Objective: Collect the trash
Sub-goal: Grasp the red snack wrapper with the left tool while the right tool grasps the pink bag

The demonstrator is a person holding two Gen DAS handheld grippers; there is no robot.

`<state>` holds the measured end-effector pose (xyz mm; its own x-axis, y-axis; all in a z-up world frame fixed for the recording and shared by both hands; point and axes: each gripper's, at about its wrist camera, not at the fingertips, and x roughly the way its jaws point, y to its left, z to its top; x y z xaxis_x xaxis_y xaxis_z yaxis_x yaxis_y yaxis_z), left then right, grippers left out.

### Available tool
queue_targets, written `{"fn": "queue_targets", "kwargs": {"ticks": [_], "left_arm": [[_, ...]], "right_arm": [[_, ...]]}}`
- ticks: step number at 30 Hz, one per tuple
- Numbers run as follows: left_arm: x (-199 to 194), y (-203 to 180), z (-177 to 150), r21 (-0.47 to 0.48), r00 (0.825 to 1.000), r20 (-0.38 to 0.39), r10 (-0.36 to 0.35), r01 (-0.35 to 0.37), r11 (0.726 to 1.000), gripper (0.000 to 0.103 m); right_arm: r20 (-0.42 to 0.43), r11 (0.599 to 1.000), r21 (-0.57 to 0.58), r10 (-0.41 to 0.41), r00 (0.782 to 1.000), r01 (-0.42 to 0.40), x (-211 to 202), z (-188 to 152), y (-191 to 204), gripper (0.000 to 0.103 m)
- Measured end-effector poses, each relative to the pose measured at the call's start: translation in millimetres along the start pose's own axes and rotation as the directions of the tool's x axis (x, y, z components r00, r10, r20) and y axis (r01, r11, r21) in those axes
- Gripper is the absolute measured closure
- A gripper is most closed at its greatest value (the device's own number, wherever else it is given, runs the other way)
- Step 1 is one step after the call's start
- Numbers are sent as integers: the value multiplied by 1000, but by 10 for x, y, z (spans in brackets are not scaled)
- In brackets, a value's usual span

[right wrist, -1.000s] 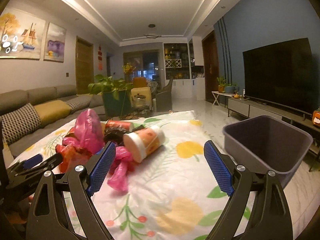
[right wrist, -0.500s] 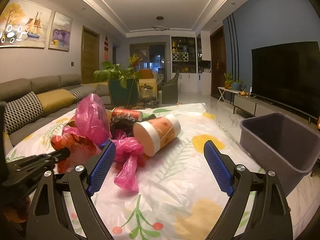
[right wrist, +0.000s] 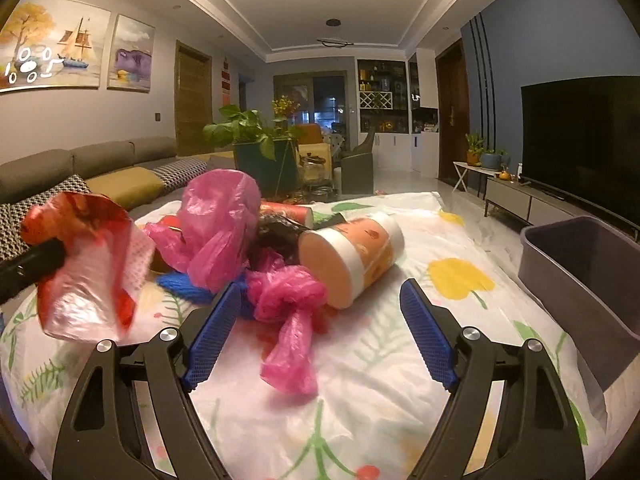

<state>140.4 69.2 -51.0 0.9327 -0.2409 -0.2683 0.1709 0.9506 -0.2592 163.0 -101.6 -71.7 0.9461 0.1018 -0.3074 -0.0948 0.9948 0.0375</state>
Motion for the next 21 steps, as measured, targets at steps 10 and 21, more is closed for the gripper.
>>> {"fn": "queue_targets", "kwargs": {"ticks": [10, 21], "left_arm": [[-100, 269, 74, -41, 991, 33, 133, -131, 990, 103], [-125, 489, 116, -97, 984, 32, 176, -172, 980, 103]], "right_arm": [[-17, 995, -3, 104, 994, -104, 178, 128, 280, 27], [-65, 968, -82, 233, 970, -238, 250, 79, 702, 29]]}}
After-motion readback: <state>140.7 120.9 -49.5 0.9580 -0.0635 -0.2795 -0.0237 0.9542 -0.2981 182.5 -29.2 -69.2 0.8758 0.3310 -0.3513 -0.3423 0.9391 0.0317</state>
